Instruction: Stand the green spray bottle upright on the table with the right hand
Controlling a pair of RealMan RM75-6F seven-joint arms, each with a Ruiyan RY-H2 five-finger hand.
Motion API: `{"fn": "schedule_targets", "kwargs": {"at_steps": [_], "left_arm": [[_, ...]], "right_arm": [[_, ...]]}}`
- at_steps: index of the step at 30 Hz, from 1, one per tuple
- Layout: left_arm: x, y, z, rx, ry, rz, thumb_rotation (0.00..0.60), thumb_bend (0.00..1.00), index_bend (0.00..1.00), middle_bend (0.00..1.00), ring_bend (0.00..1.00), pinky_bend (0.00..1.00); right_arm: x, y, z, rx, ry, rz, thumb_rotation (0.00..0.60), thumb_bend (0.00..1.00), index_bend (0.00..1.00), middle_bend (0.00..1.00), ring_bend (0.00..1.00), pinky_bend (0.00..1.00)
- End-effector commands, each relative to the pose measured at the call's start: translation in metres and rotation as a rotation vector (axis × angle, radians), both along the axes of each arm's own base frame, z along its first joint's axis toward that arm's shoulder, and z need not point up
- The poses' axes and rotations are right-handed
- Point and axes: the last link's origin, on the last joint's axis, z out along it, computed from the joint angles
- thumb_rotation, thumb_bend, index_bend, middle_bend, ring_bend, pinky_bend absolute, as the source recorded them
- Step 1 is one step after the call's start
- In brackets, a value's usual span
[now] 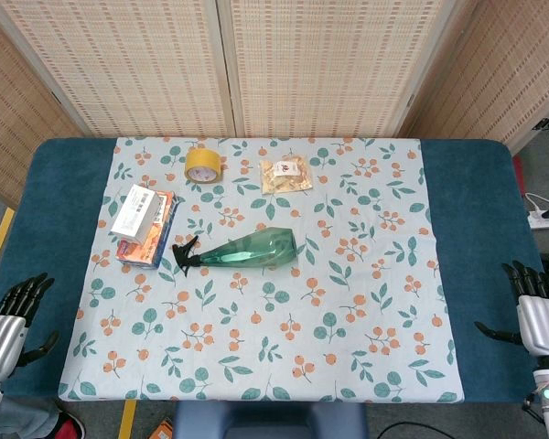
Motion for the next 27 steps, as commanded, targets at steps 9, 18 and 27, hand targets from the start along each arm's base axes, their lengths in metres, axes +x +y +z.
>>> {"fn": "schedule_targets", "kwargs": {"at_steps": [9, 18, 27], "left_arm": [[0.0, 0.0, 0.001, -0.004, -0.007, -0.002, 0.6, 0.3, 0.0, 0.0, 0.0, 0.06], [0.0, 0.0, 0.001, 0.001, -0.003, -0.002, 0.6, 0.3, 0.0, 0.0, 0.0, 0.06], [0.0, 0.001, 0.002, 0.006, -0.012, 0.006, 0.6, 0.3, 0.01, 0.0, 0.0, 0.06]], "right_arm": [[0.0, 0.0, 0.0, -0.003, -0.002, -0.002, 0.6, 0.0, 0.0, 0.0, 0.0, 0.0], [0.005, -0.011, 0.006, -0.071, -0.025, 0.045, 0.6, 0.0, 0.01, 0.0, 0.0, 0.0], [0.103, -0.113, 0.026, -0.15, -0.066, 0.423, 0.6, 0.0, 0.26, 0.17, 0.0, 0.06]]}}
